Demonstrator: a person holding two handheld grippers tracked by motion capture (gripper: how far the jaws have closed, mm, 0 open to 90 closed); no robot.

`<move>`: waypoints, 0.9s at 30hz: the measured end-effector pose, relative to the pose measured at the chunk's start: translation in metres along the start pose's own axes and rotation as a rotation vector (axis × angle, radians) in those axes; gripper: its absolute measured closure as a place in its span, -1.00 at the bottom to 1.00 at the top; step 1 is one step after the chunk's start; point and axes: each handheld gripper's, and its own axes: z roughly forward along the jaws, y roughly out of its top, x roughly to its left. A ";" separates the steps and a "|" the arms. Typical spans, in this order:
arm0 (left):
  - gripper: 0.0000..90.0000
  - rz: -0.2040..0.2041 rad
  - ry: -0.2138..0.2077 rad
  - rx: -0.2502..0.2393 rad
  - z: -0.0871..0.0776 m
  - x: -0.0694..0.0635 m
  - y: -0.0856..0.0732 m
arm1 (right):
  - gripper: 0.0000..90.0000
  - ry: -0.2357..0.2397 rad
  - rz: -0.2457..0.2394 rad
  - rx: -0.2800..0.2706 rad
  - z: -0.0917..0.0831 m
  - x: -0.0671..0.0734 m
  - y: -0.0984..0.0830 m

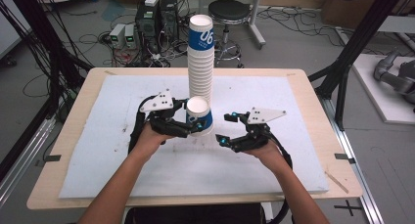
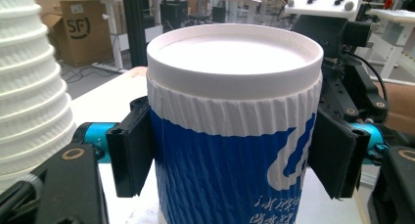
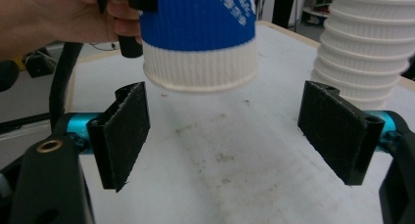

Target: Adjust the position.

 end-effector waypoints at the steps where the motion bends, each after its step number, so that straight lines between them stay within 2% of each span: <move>1: -0.40 0.000 -0.006 0.001 0.002 0.000 0.000 | -0.56 0.015 -0.010 -0.009 0.007 0.001 0.002; 3: -0.39 0.002 -0.016 0.002 0.005 -0.002 0.000 | -0.56 0.022 -0.019 -0.016 0.012 0.002 0.002; 5: -0.39 0.003 -0.032 -0.002 0.009 -0.004 0.000 | -0.56 0.027 -0.018 -0.016 0.014 0.003 0.002; 6: -0.39 0.001 -0.054 -0.009 0.013 -0.006 -0.001 | -0.58 0.037 -0.010 -0.020 0.020 0.003 0.002; 7: -0.39 0.001 -0.054 -0.009 0.013 -0.006 -0.001 | -0.58 0.037 -0.010 -0.020 0.020 0.003 0.002; 8: -0.39 0.000 -0.068 -0.010 0.015 -0.007 -0.001 | -0.67 0.067 0.000 -0.014 0.025 0.003 0.002; 14: -0.39 -0.008 -0.079 0.011 0.020 -0.010 -0.002 | -0.52 0.074 -0.029 0.020 0.027 0.006 0.004; 15: -0.41 -0.018 -0.079 0.021 0.021 -0.010 -0.002 | -0.42 0.069 -0.057 0.042 0.024 0.005 0.005; 17: -0.42 -0.007 -0.075 0.031 0.021 -0.010 -0.002 | -0.39 0.068 -0.062 0.051 0.022 0.005 0.005; 18: -0.55 0.002 -0.057 0.046 0.021 -0.011 -0.001 | -0.35 0.067 -0.087 0.076 0.020 0.004 0.006; 19: -0.55 0.000 -0.049 0.057 0.021 -0.012 0.000 | -0.35 0.067 -0.087 0.076 0.020 0.004 0.006; 20: -0.62 -0.005 -0.051 0.066 0.022 -0.011 0.002 | -0.35 0.060 -0.107 0.091 0.017 0.005 0.007; 24: -0.63 -0.008 -0.082 0.106 0.022 -0.008 0.007 | -0.33 0.059 -0.134 0.097 0.013 0.005 0.011; 25: -0.61 -0.006 -0.102 0.110 0.022 -0.007 0.007 | -0.33 0.056 -0.145 0.108 0.012 0.005 0.012; 26: -0.42 0.003 -0.123 0.112 0.022 -0.007 0.007 | -0.32 0.050 -0.158 0.118 0.011 0.005 0.013; 27: -0.42 0.002 -0.128 0.119 0.022 -0.007 0.007 | -0.32 0.047 -0.172 0.128 0.010 0.005 0.013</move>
